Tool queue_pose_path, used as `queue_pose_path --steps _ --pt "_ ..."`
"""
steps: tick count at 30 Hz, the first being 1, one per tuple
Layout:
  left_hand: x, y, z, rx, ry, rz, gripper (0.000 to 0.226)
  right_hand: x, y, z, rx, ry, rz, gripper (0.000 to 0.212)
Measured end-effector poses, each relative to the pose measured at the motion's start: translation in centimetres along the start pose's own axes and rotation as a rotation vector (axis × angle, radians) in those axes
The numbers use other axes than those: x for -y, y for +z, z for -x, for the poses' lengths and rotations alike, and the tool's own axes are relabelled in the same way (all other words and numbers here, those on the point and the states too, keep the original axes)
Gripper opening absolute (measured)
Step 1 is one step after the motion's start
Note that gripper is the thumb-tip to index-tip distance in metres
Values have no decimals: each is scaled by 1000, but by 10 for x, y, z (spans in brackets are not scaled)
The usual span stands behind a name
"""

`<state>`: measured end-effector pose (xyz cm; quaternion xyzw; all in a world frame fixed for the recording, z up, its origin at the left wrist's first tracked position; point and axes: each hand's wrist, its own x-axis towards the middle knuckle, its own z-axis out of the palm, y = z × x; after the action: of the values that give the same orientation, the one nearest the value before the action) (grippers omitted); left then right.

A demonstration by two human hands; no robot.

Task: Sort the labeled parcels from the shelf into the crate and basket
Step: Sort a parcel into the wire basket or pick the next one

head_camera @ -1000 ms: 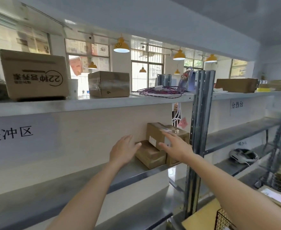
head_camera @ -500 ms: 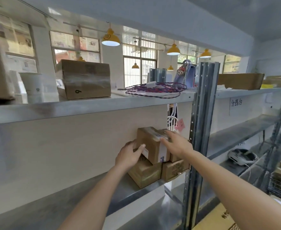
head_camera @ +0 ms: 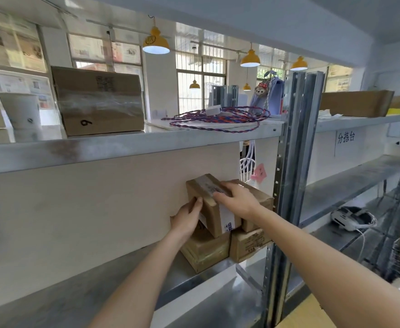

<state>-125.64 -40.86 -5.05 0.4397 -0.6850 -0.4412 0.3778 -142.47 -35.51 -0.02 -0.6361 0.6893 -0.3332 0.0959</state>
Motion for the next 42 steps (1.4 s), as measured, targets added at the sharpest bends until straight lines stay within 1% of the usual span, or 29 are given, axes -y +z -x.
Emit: queue_pose_path --steps 2,4,8,12,13,15,17,18,19,21,23,24,26,28,31,32,33,34,36,37,38,39,40,41,42 --pt "0 -3 6 18 -8 100 59 8 3 7 -31 -8 -25 69" --pt "-3 -9 16 19 10 177 63 15 6 16 -30 -16 -62 74" --pt "-8 -27 46 -8 69 293 59 43 12 47 -34 -5 -171 65" --pt "-8 -45 88 36 96 387 57 71 22 93 -73 -9 -226 54" --pt "-8 -50 100 30 111 396 62 79 23 107 -68 8 -238 54" --pt "-7 -59 122 2 115 421 80 94 24 132 -68 62 -259 55" --pt "-3 -68 140 -1 81 437 100 110 23 159 -83 98 -293 67" --pt "-2 -72 151 8 55 440 103 116 23 172 -87 111 -294 75" --pt "-1 -75 161 22 37 437 98 123 22 186 -84 128 -269 82" --pt "0 -78 182 36 35 478 69 130 23 211 -90 174 -216 90" --pt "-4 -78 204 51 39 551 44 134 20 234 -106 210 -239 85" --pt "-7 -78 215 72 29 597 38 134 18 244 -112 220 -263 78" --pt "-16 -76 235 144 -10 685 32 136 10 268 -145 288 -315 63" --pt "-28 -73 255 264 -38 743 31 136 0 291 -199 383 -389 56" --pt "-42 -59 278 376 -1 729 32 129 -17 325 -255 438 -474 47" --pt "-46 -52 285 391 15 705 34 125 -23 335 -293 446 -486 45" --pt "-50 -45 291 393 27 686 44 123 -30 346 -334 443 -474 43" --pt "-54 -38 296 390 38 676 63 122 -38 356 -370 429 -454 43" --pt "-60 -21 302 407 24 674 109 118 -55 377 -413 387 -382 45" --pt "-64 -12 304 425 33 660 118 117 -62 387 -421 381 -358 46" --pt "-68 -1 310 445 60 638 113 112 -69 397 -427 386 -339 47" --pt "-74 9 315 456 85 607 91 108 -75 407 -429 398 -319 48" --pt "-81 19 322 457 105 592 65 103 -82 415 -429 417 -305 48" --pt "-87 29 329 458 125 586 46 99 -88 423 -426 436 -288 46" --pt "-93 37 337 474 146 598 39 96 -93 431 -428 449 -284 44"
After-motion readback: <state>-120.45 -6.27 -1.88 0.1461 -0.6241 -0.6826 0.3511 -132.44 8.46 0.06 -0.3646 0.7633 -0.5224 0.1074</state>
